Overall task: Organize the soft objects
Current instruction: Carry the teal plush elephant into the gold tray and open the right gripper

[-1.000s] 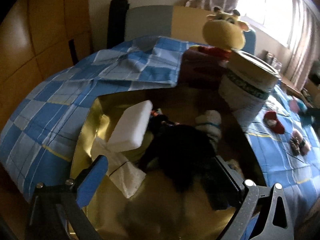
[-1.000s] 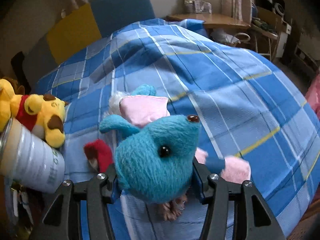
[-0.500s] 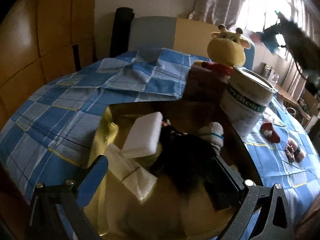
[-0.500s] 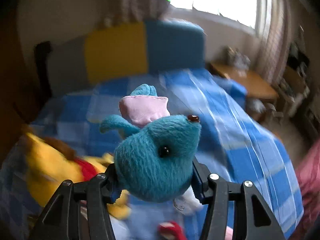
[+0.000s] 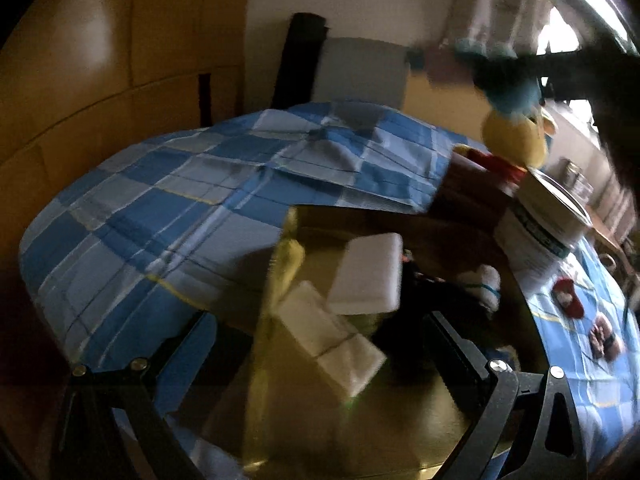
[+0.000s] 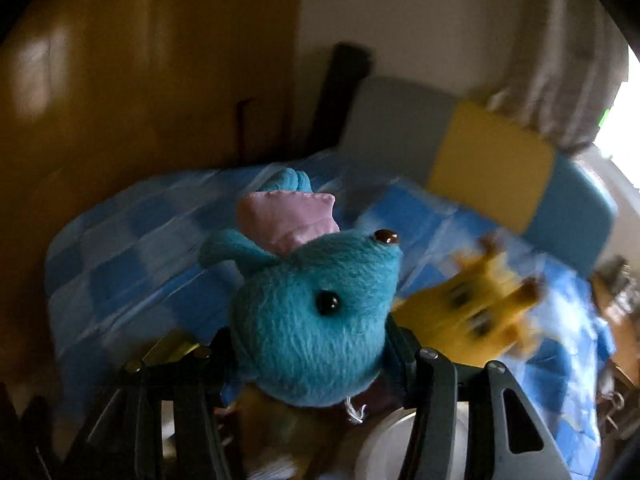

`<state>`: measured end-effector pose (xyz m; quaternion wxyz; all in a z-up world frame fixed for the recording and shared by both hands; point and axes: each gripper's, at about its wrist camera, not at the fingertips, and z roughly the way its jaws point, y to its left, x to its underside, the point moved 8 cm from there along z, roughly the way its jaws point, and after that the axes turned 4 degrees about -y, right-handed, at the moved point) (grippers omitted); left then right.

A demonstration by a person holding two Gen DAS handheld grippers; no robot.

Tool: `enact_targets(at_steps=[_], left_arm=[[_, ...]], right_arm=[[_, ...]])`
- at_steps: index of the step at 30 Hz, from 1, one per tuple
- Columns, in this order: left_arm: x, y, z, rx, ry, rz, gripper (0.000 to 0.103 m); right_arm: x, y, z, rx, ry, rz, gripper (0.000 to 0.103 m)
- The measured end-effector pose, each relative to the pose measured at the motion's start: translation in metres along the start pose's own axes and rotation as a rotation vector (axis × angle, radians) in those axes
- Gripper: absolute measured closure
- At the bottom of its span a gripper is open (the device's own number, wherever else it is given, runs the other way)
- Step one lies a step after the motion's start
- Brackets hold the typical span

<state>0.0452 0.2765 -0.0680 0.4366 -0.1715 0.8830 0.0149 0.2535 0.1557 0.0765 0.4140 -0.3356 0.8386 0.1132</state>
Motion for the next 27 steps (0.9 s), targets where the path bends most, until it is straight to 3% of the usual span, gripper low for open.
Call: enact_targets(at_steps=[2,5,12,20,27], left_arm=[[0.0,0.012,-0.002,-0.032,-0.001,-0.025,0.0],[0.002,0.024,-0.004,-0.045,0.008,-0.066,0.0],[0.011,0.02,-0.007,-0.034,0.019,-0.057,0.0],[0.015,0.002,-0.01,-0.003,0.023,-0.022,0.0],[0.016,-0.008,-0.013,-0.001,0.028,-0.001,0.0]], right_arm=[[0.027,0.024,0.013,-0.027,0.06,0.006,0.048],[0.073,0.044,0.038,0.005,0.169,0.045,0.047],[0.167,0.051,0.084,0.045,0.338,-0.025,0.044],[0.183,0.034,0.079,-0.032,0.333,0.134,0.037],[0.186,0.042,0.058,-0.045,0.272,0.169,0.031]])
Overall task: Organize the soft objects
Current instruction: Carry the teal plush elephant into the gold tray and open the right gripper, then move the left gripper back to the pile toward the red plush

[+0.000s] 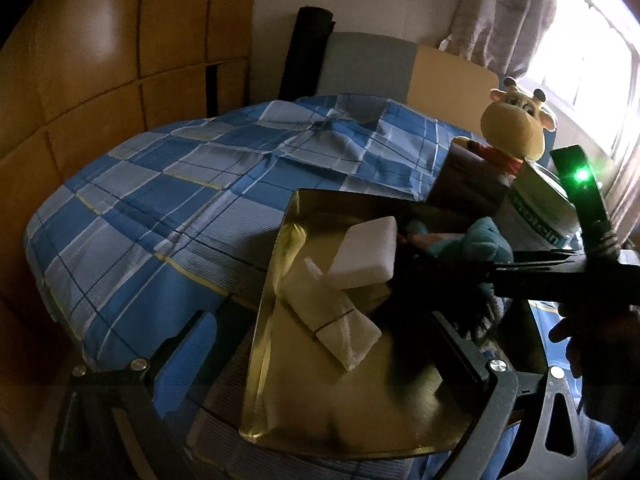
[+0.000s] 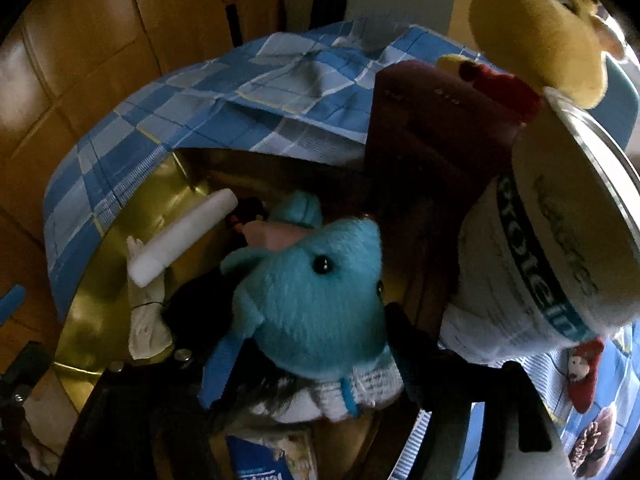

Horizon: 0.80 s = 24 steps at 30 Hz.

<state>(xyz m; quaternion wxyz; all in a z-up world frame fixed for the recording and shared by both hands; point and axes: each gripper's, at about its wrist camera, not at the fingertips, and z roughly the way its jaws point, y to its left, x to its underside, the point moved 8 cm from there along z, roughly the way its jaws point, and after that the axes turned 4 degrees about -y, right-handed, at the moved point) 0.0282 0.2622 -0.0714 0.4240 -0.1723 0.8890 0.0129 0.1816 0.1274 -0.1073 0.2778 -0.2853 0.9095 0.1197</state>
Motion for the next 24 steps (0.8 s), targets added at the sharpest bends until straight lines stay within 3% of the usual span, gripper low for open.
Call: enact_targets(at_steps=[15,24], left_arm=[[0.003,-0.021,-0.011,0.011,-0.008,0.054,0.0],[0.007,-0.038,-0.014,0.02,-0.004,0.102,0.0]], right_arm=[[0.008,-0.012,-0.077,0.032,-0.197,0.005,0.03],[0.033,-0.022,-0.099,0.042,-0.215,-0.018,0.03]])
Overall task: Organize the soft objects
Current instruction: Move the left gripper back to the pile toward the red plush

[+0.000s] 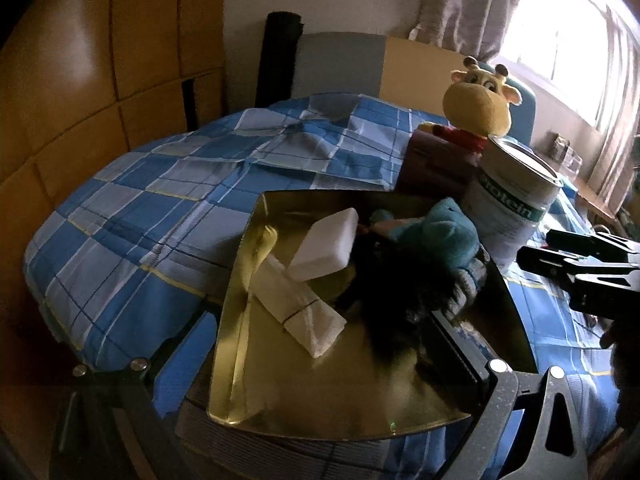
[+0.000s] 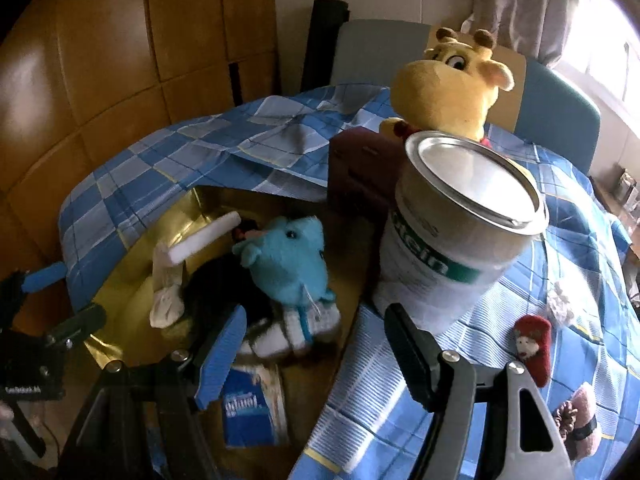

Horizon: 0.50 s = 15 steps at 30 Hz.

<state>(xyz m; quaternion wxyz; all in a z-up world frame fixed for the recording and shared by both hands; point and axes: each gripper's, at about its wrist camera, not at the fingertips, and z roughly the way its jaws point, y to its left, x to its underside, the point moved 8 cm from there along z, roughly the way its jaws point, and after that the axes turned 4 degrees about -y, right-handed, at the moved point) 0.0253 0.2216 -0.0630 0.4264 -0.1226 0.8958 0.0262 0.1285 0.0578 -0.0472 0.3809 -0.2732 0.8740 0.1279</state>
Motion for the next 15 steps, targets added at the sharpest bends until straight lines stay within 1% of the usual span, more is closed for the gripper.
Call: enact_targets(at_steps=[6,11,15], left_arm=[[0.001,-0.012,-0.003,0.012,-0.001,0.036,0.0],[0.001,-0.023,-0.004,0.022,-0.004,0.066,0.0],[0.001,-0.035,-0.005,0.035,-0.002,0.095,0.0]], right_arm=[[0.009,-0.022,-0.016,0.021,-0.019,0.032,0.03],[0.019,-0.062,-0.031,0.08,-0.029,0.089,0.03],[0.032,-0.112,-0.044,0.154,-0.027,0.17,0.03]])
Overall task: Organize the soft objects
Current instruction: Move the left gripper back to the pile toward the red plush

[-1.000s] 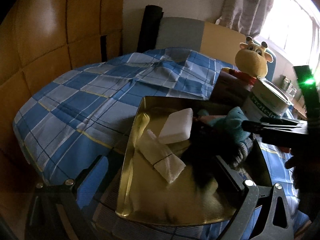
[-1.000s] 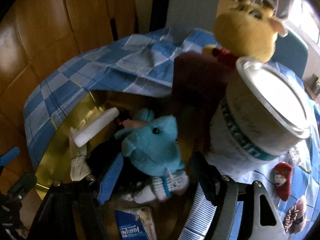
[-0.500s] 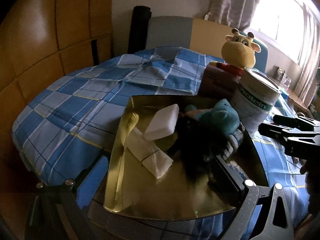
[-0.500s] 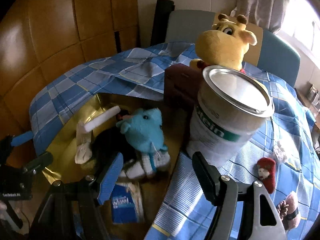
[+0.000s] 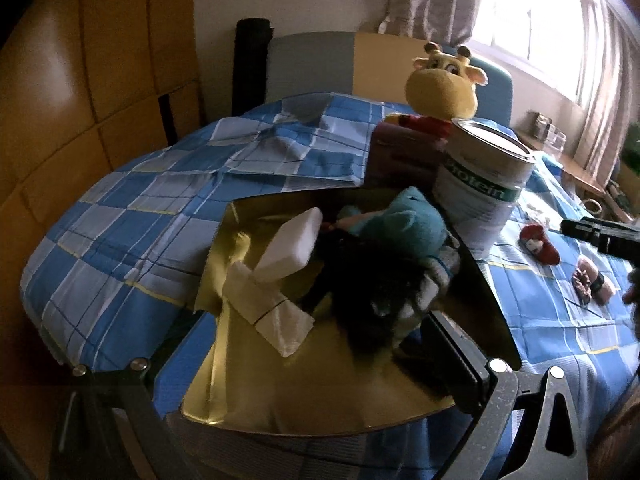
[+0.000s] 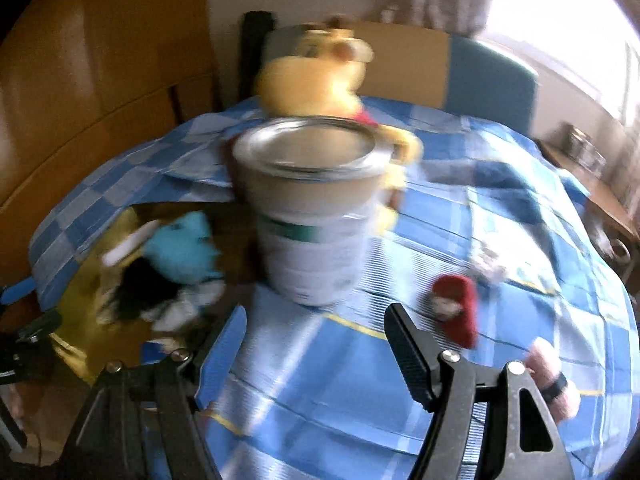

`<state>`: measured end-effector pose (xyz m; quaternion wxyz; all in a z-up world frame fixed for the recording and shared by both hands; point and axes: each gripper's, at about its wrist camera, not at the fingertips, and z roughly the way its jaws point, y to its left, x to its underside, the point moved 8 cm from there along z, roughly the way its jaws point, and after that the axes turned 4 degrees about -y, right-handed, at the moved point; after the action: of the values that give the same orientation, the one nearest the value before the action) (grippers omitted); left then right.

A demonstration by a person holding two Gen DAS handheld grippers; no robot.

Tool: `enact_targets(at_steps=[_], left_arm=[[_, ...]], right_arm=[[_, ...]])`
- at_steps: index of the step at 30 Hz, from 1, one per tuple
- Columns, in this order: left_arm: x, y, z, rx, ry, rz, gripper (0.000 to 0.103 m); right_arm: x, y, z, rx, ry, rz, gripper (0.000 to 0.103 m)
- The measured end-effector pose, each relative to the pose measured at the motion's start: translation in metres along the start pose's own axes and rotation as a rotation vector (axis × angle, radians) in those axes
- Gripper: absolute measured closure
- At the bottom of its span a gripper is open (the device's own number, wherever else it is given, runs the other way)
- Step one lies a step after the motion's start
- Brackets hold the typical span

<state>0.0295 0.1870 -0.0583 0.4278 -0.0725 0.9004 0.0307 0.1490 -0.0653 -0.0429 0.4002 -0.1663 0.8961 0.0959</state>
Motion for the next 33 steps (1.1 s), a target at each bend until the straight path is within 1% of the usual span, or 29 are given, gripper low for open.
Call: enact_targets(at_steps=[5,8,12,14,15,17,18,19,21,23,25,30,33], left_arm=[[-0.001,-0.017,0.0,0.016,0.001,0.04,0.0],[-0.003,-0.029,-0.001,0.025,-0.005,0.066,0.0],[-0.006,-0.047,-0.001,0.042,-0.009,0.1,0.0],[-0.008,-0.058,0.0,0.057,-0.002,0.122,0.0],[-0.008,-0.063,0.001,0.065,-0.001,0.13,0.0],[-0.01,-0.077,0.002,0.089,0.0,0.151,0.0],[-0.011,-0.084,0.001,0.102,0.0,0.159,0.0],[-0.012,-0.091,0.002,0.12,0.001,0.168,0.0],[-0.014,-0.11,0.001,0.153,-0.003,0.2,0.0],[-0.017,-0.13,0.0,0.182,-0.006,0.232,0.0],[-0.019,-0.15,0.0,0.226,-0.003,0.255,0.0],[-0.022,-0.197,0.007,0.303,0.026,0.302,0.0],[-0.025,-0.225,0.015,0.342,0.046,0.321,0.0]], right_arm=[[0.003,-0.073,-0.009,0.112,-0.022,0.129,0.03],[0.008,-0.12,-0.014,0.196,-0.037,0.213,0.03],[0.026,-0.189,-0.02,0.329,-0.055,0.349,0.03],[0.038,-0.215,-0.022,0.372,-0.062,0.421,0.03],[0.048,-0.23,-0.024,0.393,-0.063,0.48,0.03],[0.06,-0.248,-0.026,0.389,-0.054,0.589,0.03],[0.064,-0.258,-0.03,0.382,-0.072,0.654,0.03],[0.066,-0.264,-0.032,0.39,-0.078,0.681,0.03],[0.074,-0.27,-0.033,0.401,-0.064,0.727,0.03],[0.08,-0.272,-0.031,0.378,-0.051,0.778,0.03],[0.086,-0.276,-0.03,0.376,-0.037,0.809,0.03],[0.096,-0.282,-0.028,0.349,-0.035,0.888,0.03],[0.1,-0.288,-0.034,0.34,-0.06,0.945,0.03]])
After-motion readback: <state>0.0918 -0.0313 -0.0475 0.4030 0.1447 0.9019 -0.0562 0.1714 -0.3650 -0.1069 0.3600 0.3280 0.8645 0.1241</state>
